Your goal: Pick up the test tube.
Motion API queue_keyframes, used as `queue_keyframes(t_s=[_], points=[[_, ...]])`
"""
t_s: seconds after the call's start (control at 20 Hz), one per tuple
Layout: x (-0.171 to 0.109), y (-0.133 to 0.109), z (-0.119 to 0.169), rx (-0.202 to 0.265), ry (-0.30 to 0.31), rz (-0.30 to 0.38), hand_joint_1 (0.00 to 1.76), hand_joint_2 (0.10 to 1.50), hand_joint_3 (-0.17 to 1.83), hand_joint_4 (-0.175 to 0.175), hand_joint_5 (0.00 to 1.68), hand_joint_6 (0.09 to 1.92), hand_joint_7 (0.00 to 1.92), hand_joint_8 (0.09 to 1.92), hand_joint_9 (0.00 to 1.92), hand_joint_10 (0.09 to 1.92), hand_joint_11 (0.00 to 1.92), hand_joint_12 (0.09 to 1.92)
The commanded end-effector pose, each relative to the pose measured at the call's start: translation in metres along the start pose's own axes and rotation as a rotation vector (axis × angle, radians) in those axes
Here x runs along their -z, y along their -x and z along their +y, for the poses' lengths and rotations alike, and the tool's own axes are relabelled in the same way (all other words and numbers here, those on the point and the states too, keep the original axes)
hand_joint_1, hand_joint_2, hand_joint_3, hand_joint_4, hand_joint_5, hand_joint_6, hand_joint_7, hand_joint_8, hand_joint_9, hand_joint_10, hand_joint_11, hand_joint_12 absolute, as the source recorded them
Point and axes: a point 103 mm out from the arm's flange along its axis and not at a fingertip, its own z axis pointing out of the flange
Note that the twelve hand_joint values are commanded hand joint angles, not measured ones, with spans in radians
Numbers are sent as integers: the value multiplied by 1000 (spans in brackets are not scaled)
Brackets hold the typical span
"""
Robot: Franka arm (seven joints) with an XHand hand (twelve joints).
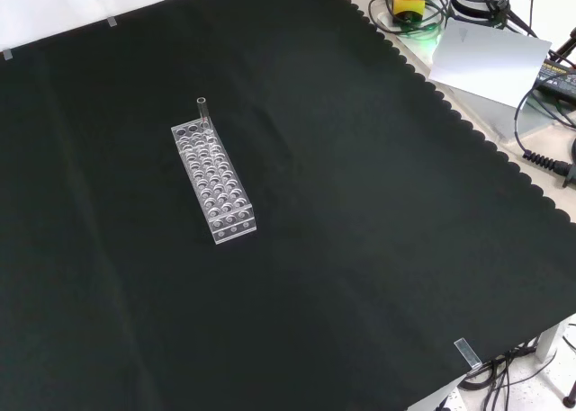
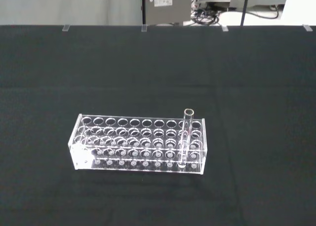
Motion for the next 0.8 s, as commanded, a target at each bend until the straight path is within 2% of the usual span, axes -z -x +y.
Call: queue_keyframes(t_s=[0.05,0.25,0.4,0.8], points=[[-19,2,39,24,-60,-1,516,837,317,-23,18,87,0,317,0,482,0,1331],[-36,6,65,24,-104,1,522,844,297,-25,31,87,0,431,0,535,0,1360],[-45,0,82,30,-134,-21,530,848,287,-26,47,87,0,504,0,567,0,1373],[-87,-3,122,44,-209,-68,538,851,278,-29,61,87,0,555,0,620,0,1390]])
